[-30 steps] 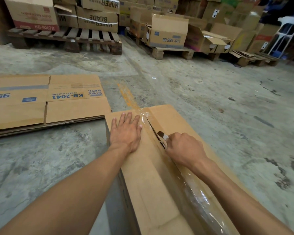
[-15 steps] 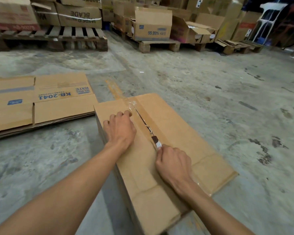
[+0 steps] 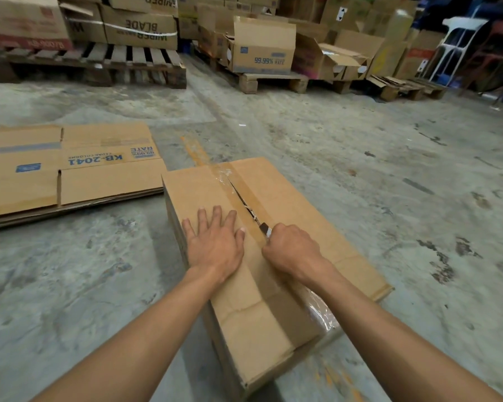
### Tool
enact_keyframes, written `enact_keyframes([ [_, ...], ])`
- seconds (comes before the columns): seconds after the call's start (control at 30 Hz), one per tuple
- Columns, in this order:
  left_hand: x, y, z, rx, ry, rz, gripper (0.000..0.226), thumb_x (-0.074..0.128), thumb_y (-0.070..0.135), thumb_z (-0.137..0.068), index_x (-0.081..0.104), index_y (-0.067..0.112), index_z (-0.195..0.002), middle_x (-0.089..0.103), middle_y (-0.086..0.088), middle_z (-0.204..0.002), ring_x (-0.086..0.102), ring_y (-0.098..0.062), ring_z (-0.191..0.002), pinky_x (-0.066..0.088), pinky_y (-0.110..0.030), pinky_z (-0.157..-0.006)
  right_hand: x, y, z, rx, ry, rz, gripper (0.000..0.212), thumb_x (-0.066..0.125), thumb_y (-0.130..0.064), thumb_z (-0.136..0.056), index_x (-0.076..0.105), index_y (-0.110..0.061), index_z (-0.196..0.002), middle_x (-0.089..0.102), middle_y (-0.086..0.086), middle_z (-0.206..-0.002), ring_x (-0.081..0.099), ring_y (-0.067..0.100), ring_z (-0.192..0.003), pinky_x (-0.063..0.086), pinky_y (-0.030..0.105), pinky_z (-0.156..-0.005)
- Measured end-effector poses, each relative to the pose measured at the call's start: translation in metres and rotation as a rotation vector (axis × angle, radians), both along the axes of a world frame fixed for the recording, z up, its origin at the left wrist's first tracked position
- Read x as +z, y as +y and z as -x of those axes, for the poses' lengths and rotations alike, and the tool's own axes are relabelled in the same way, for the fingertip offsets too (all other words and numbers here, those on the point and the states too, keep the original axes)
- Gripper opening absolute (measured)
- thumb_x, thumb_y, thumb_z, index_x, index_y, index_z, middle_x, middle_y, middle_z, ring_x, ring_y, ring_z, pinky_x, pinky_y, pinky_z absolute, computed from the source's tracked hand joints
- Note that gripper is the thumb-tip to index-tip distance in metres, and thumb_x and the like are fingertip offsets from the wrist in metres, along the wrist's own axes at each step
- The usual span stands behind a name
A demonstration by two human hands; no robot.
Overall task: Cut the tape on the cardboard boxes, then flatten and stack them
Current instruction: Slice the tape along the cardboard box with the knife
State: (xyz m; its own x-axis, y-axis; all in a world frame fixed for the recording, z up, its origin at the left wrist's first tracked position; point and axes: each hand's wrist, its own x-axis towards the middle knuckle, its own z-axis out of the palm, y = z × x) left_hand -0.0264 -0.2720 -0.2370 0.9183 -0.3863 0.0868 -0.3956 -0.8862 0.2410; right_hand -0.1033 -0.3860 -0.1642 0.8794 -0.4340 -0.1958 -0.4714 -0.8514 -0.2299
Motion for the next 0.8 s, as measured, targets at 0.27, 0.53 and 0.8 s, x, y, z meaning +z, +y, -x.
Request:
enact_keyframes([
  [0.27,0.003,-0.006,-0.022,-0.008,-0.006,-0.026,0.054,0.016,0.05,-0.101,0.02,0.034,-0.152,0.012,0.001,-0.163,0.003,-0.031,-0.15,0.0,-0.06,-0.116,0.002,-0.009,0.016,0.131,0.072,0.231,0.031,0.04,-0.021,-0.091,0.055,-0.012,-0.117,0.06,0.011,-0.119,0.056,0.033,-0.111,0.033,0.036,-0.076],
  [0.53,0.005,-0.011,-0.035,-0.012,0.0,-0.028,0.053,0.017,0.049,-0.101,0.021,0.035,-0.152,0.013,0.002,-0.163,0.004,-0.03,-0.15,0.0,-0.059,-0.117,-0.006,-0.012,0.042,0.171,0.039,0.311,0.03,0.037,-0.02,-0.093,0.057,-0.012,-0.114,0.061,0.012,-0.116,0.058,0.033,-0.11,0.032,0.034,-0.073],
  [0.8,0.004,-0.01,-0.035,-0.002,-0.01,-0.027,0.053,0.017,0.05,-0.101,0.022,0.036,-0.152,0.014,0.002,-0.163,0.005,-0.029,-0.15,0.001,-0.059,-0.117,-0.001,-0.015,0.081,0.162,0.073,0.318,0.028,0.041,-0.024,-0.09,0.057,-0.013,-0.11,0.062,0.011,-0.113,0.059,0.033,-0.106,0.033,0.034,-0.072],
])
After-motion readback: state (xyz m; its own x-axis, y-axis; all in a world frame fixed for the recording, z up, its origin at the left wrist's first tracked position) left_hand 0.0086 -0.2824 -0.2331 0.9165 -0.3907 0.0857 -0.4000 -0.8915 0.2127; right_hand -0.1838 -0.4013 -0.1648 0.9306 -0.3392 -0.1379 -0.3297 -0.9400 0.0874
